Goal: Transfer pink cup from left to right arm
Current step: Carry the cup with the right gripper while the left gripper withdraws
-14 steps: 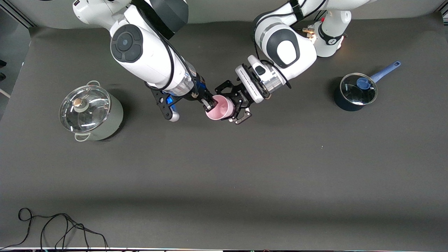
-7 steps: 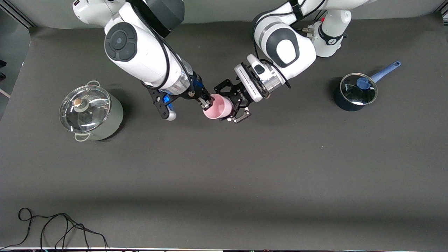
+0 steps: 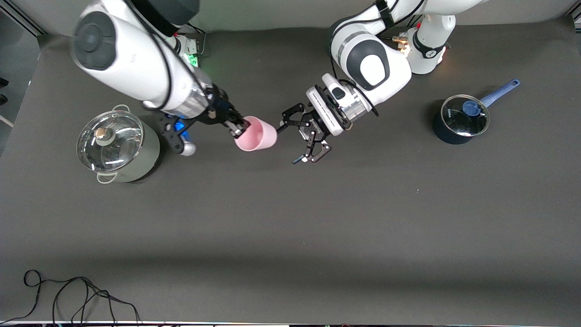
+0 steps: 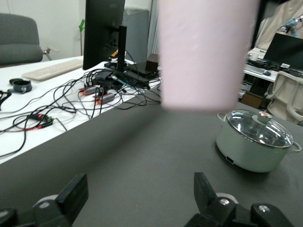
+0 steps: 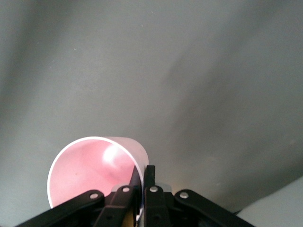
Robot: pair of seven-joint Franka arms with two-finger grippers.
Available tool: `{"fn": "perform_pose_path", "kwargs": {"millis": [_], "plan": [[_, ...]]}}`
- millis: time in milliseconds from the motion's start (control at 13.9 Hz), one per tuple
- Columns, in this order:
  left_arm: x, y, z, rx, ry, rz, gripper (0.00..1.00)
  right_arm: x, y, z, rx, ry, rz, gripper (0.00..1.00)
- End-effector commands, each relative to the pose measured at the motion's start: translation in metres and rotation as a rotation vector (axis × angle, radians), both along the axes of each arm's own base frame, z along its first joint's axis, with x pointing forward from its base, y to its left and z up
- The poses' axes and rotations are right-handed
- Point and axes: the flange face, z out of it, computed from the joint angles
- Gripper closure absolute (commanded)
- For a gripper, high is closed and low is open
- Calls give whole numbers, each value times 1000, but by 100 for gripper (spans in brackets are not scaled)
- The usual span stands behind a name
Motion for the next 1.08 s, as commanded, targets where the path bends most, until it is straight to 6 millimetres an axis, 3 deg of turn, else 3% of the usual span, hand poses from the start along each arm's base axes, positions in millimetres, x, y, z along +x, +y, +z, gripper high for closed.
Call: {"fn": "perform_pose_path", "kwargs": {"millis": [0,287,358,574,717,860,1004], "plan": [[6,15,-23,7,91,57,1,5,-61,27,28,-58,194,100],[23,64,-46,90,162,174,1,24,-166,23,-25,-87,460,100],[31,80,-46,98,168,209,1,25,-188,22,-53,-106,548,100],[37,102,-49,137,211,281,0,35,-242,-1,-83,-102,709,100],[39,106,-52,95,283,333,0,46,-275,-29,-78,-133,716,100],[39,99,-51,-31,445,434,0,50,-292,-65,-72,-158,735,100],[35,88,-47,-171,630,546,0,47,-303,-114,-76,-171,708,100]]}}
